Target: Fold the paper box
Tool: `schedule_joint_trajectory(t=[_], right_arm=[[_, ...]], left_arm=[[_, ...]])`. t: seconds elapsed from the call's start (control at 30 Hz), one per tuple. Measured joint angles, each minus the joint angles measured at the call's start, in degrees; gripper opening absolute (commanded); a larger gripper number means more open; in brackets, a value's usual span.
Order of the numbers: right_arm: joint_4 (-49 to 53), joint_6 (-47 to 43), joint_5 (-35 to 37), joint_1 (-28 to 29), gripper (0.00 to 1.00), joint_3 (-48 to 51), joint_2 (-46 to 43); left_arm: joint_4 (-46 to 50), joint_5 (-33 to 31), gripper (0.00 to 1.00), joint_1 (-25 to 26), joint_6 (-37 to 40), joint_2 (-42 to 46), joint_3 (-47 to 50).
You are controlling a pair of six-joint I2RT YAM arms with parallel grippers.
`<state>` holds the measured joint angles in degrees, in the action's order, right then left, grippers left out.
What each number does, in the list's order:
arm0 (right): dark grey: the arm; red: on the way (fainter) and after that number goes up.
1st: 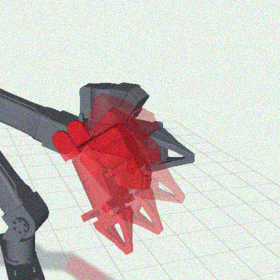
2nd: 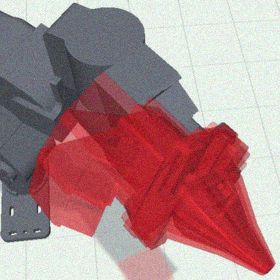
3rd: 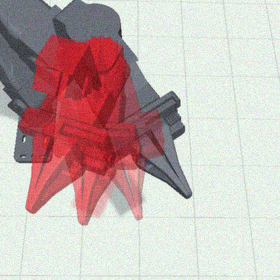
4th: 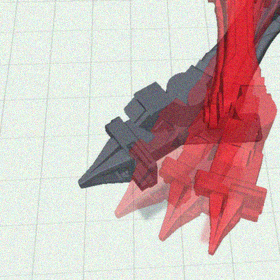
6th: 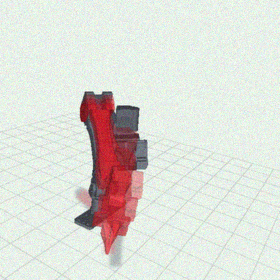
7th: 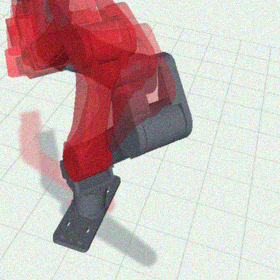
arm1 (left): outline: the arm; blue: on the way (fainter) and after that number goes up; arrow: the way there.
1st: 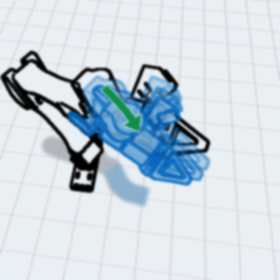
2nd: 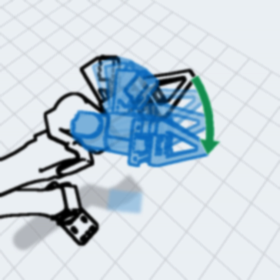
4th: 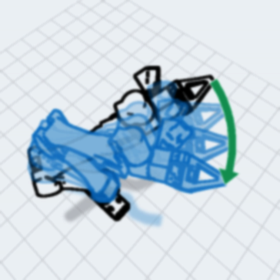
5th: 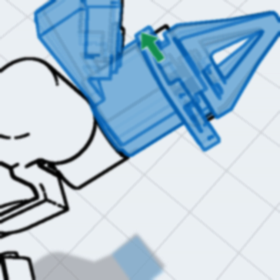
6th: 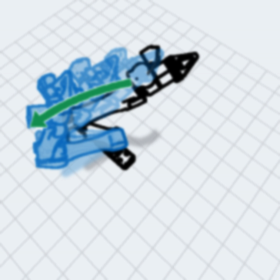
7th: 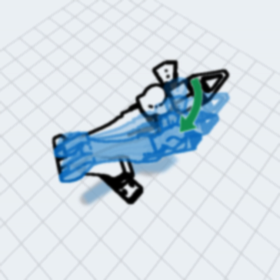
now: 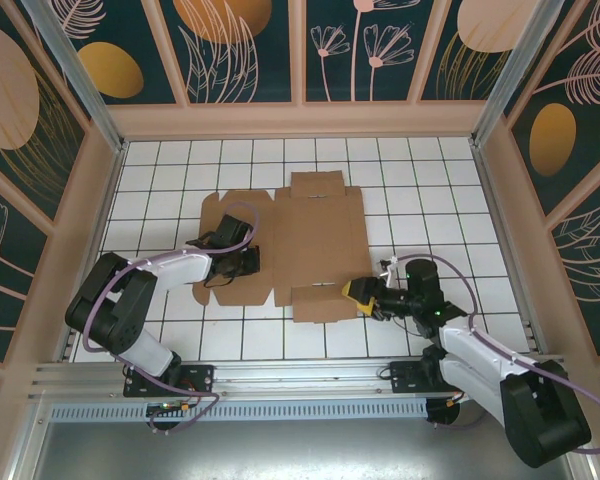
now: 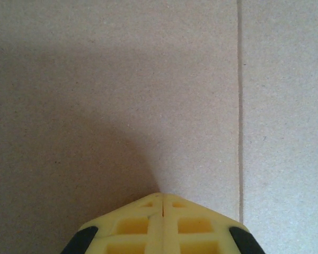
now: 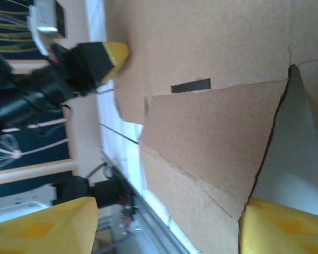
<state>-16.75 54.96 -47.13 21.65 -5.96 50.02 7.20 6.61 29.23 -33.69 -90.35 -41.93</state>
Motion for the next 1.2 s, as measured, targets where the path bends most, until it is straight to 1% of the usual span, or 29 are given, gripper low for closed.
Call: schedule_joint_trajectory(t=[0.13, 0.17, 0.2, 0.27, 0.33, 0.5, 0.53, 0.6, 0.67, 0.7, 0.77, 0.83, 0.9, 0.93, 1.03, 1.13, 1.2], right_arm=[[-11.9, 8.4, -2.9, -0.1, 0.63, 4.2, 0.3], [-13.6, 9.6, -3.2, -0.1, 0.62, 4.6, 0.5], [-15.1, 10.9, -3.6, -0.1, 0.57, 4.8, 0.9], [-17.5, 12.5, -4.0, -0.1, 0.45, 4.8, 1.2], [-18.1, 13.2, -4.0, -0.1, 0.30, 4.8, 1.2], [-15.5, 11.9, -3.5, -0.1, 0.13, 4.6, 1.1], [-14.5, 11.6, -3.3, -0.1, 0.12, 4.5, 1.1], [-12.9, 11.1, -2.8, -0.1, 0.11, 4.3, 0.8], [-11.6, 10.9, -2.3, -0.1, 0.10, 4.2, 0.2], [-11.0, 10.9, -1.9, -0.1, 0.10, 4.0, -0.2], [-9.5, 11.0, -0.9, -0.1, 0.09, 3.3, -0.7], [-8.8, 11.5, 0.0, -0.1, 0.09, 2.6, -1.0], [-8.7, 12.1, 1.0, -0.1, 0.09, 2.3, -1.1], [-8.7, 12.8, 1.5, -0.1, 0.09, 2.1, -1.1], [-9.0, 14.7, 2.7, -0.1, 0.09, 2.1, -1.1], [-9.9, 16.0, 3.2, -0.1, 0.08, 2.0, -0.7], [-10.9, 17.0, 3.5, -0.1, 0.08, 2.0, -0.3]], left_arm=[[1.2, 0.0, 0.00, 0.0, 1.0, 0.3, -0.1], [1.2, 0.1, 0.00, 0.0, 1.1, 0.3, -0.1], [1.3, 0.2, 0.00, 0.0, 1.1, 0.3, -0.1], [1.4, 0.4, 0.00, 0.0, 1.2, 0.3, -0.1], [1.4, 0.6, 0.00, 0.0, 1.2, 0.3, -0.1], [2.5, 0.3, 0.00, 0.0, 1.6, 1.2, -0.7], [3.3, 0.0, 0.00, 0.0, 2.1, 2.0, -1.0], [5.1, -1.6, 0.07, 0.3, 3.1, 4.2, -2.2], [6.9, -5.0, 0.18, 1.7, 4.9, 6.7, -4.3], [7.8, -7.5, 0.26, 3.4, 6.3, 8.2, -5.8], [8.9, -11.8, 0.36, 8.0, 8.9, 10.6, -8.7], [9.6, -16.4, 0.45, 15.0, 11.6, 12.4, -11.8], [9.8, -19.9, 0.51, 21.6, 14.5, 13.4, -13.2], [10.4, -21.5, 0.53, 25.5, 16.1, 13.6, -13.8], [12.2, -24.5, 0.57, 34.2, 20.5, 13.1, -14.5], [12.2, -27.9, 0.64, 39.8, 25.0, 13.1, -13.2], [11.0, -30.8, 0.66, 43.6, 28.7, 13.0, -11.0]])
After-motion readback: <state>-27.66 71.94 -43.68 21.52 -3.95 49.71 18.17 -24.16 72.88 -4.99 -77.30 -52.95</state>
